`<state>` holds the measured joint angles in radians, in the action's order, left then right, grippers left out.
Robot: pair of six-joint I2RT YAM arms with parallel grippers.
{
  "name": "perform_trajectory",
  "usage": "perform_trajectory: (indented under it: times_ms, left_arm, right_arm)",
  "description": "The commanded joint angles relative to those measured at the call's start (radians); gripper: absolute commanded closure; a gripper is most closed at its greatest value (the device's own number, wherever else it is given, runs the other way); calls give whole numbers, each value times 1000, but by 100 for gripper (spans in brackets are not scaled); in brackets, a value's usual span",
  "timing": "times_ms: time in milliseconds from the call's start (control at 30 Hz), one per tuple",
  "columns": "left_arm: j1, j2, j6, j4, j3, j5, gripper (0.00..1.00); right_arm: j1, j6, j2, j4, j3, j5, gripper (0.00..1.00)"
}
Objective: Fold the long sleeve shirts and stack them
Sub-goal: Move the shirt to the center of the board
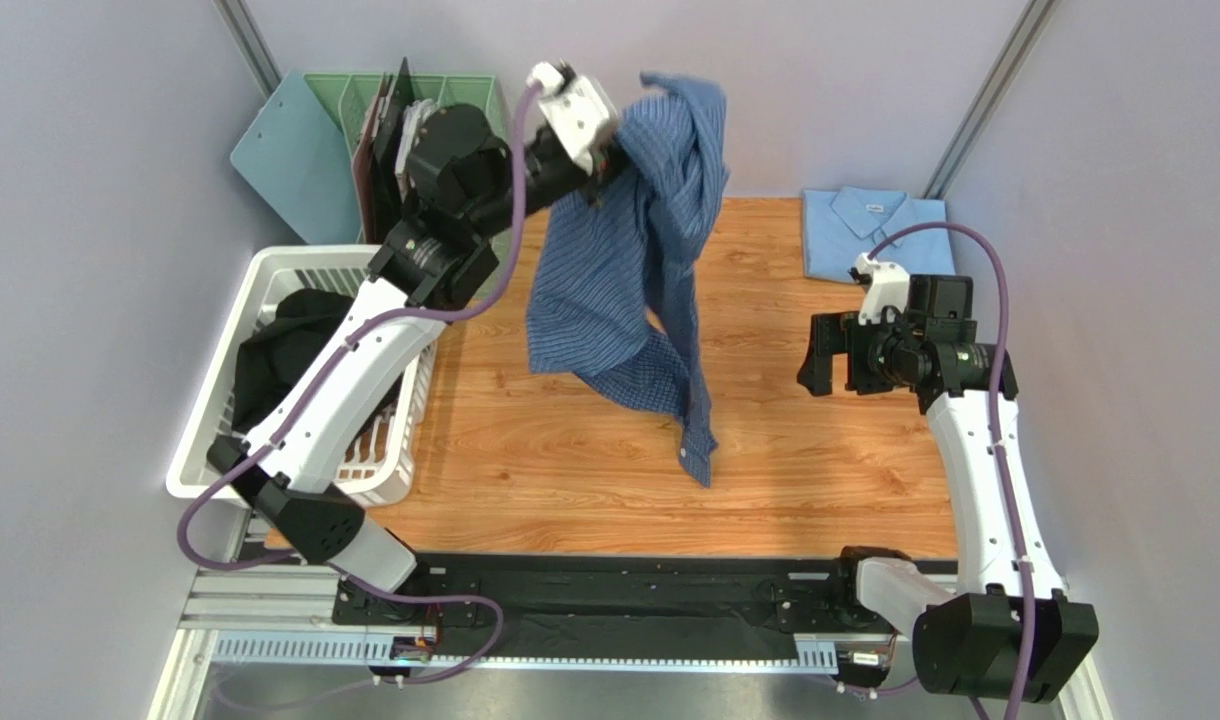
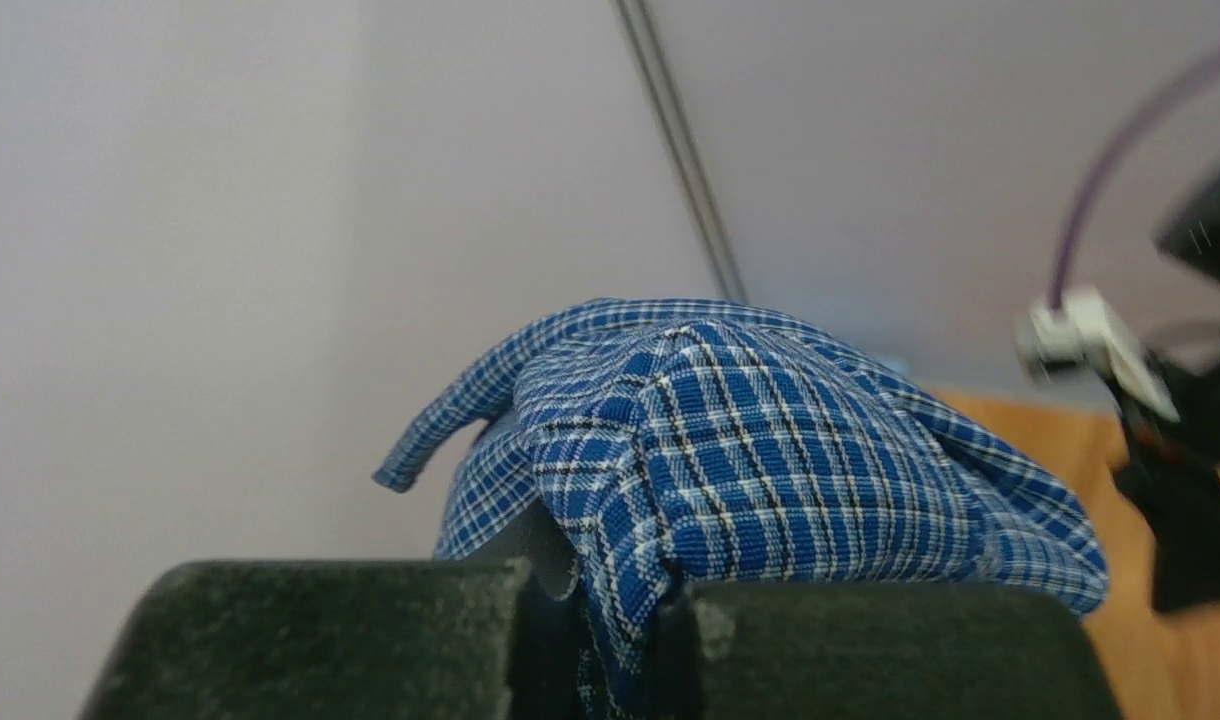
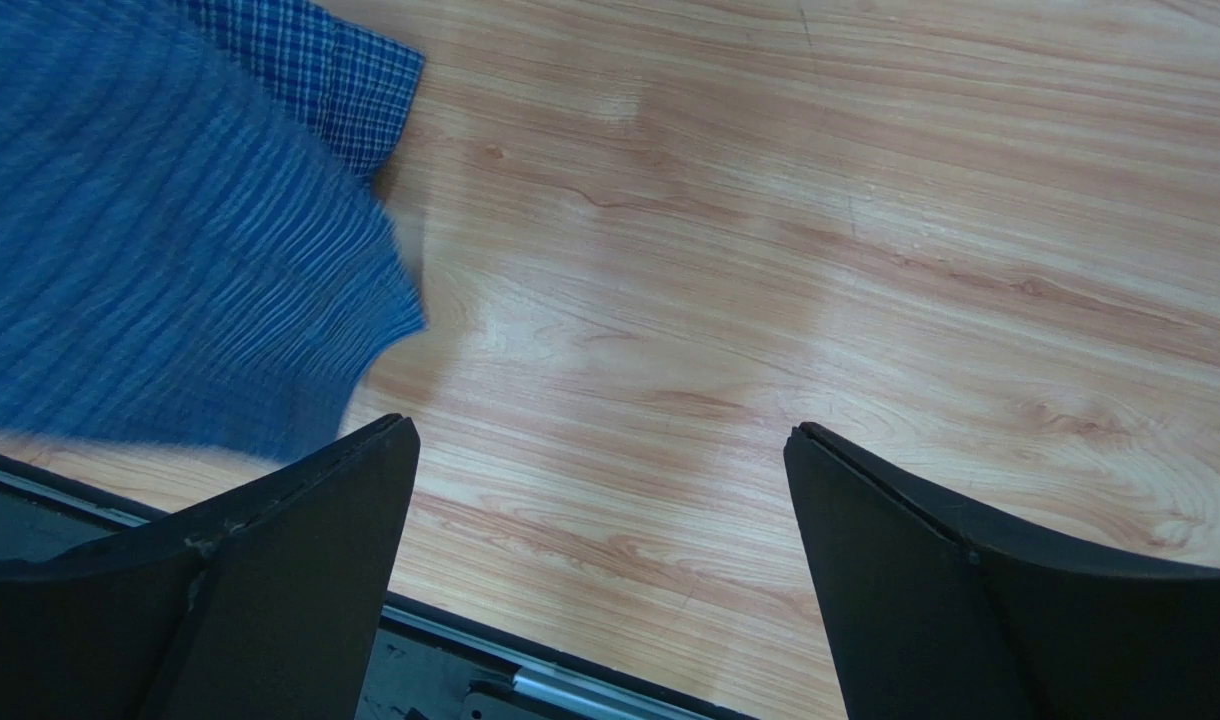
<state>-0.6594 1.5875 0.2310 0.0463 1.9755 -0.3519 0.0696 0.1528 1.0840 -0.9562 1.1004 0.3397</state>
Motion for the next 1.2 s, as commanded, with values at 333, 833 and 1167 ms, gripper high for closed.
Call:
perform_trajectory:
  times_ms: [333, 833, 1167]
  left_arm:
    - [335, -215, 287, 751, -592, -378, 1]
    - [477, -28, 574, 955, -808, -141, 1]
    - [448, 98, 490, 877, -772, -58, 81]
  right_arm:
    - [-65, 56, 121, 68, -25, 151, 0]
    - [-556, 71, 502, 188, 12, -2, 1]
    - [-467, 54, 550, 114, 165, -21, 94]
